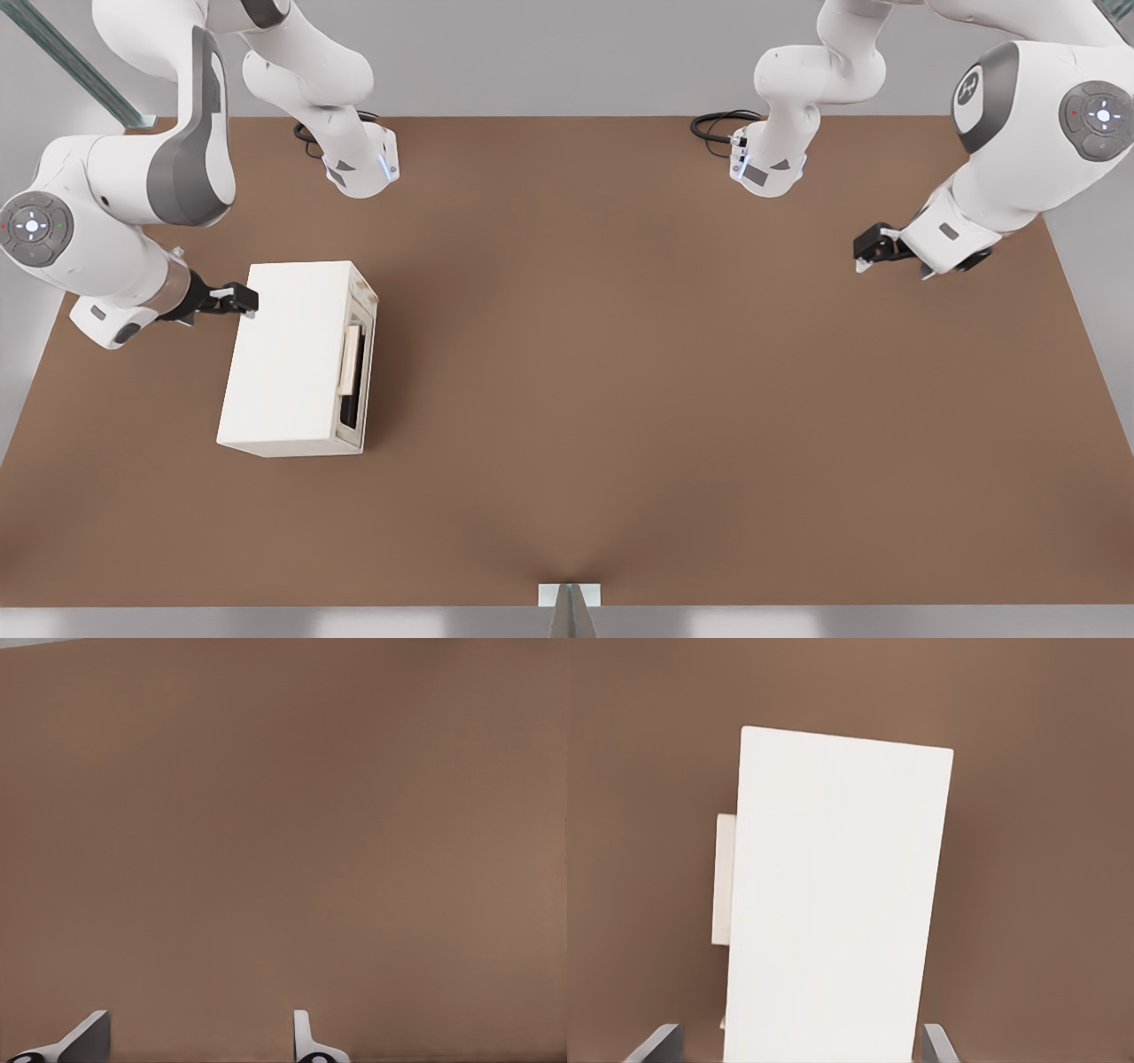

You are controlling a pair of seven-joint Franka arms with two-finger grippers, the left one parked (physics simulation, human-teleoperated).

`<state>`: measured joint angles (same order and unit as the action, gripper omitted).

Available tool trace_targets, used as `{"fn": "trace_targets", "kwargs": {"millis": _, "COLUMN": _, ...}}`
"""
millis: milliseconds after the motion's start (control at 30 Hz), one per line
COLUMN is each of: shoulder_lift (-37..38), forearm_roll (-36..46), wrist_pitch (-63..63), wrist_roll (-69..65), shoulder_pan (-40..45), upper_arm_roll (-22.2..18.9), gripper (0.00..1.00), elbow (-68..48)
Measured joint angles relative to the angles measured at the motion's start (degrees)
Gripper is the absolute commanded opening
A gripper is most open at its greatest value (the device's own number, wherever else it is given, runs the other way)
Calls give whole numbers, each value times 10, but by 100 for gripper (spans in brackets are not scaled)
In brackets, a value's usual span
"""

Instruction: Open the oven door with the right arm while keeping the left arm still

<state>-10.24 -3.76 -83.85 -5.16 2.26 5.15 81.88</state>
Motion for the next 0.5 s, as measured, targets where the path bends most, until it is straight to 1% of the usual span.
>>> {"fn": "trace_targets", "kwargs": {"millis": 133, "shoulder_lift": -3, "forearm_roll": -8, "wrist_pitch": 4, "wrist_roll": -10, "shoulder_pan": -6, "upper_arm_roll": 3, "gripper": 100, "elbow": 3}}
{"fn": "trace_targets", "kwargs": {"millis": 167, "shoulder_lift": -5, "forearm_roll": -13, "wrist_pitch": 5, "wrist_roll": -11, "shoulder_pan": -19, "upper_arm_roll": 3, "gripper": 82, "elbow": 6}}
{"fn": "trace_targets", "kwargs": {"millis": 200, "shoulder_lift": -6, "forearm_roll": -20, "wrist_pitch": 6, "wrist_roll": -13, "shoulder_pan": -41, "upper_arm_roll": 4, "gripper": 21, "elbow": 11}}
{"fn": "trace_targets", "kwargs": {"millis": 333, "shoulder_lift": -43, "forearm_roll": -58, "wrist_pitch": 12, "wrist_roll": -11, "shoulder_pan": -146, "upper_arm_roll": 5, "gripper": 21, "elbow": 33}}
{"fn": "trace_targets", "kwargs": {"millis": 400, "shoulder_lift": -73, "forearm_roll": -93, "wrist_pitch": 14, "wrist_roll": 0, "shoulder_pan": -189, "upper_arm_roll": 5, "gripper": 21, "elbow": 41}}
{"fn": "trace_targets", "kwargs": {"millis": 500, "shoulder_lift": -118, "forearm_roll": -165, "wrist_pitch": 14, "wrist_roll": 25, "shoulder_pan": -228, "upper_arm_roll": 6, "gripper": 21, "elbow": 47}}
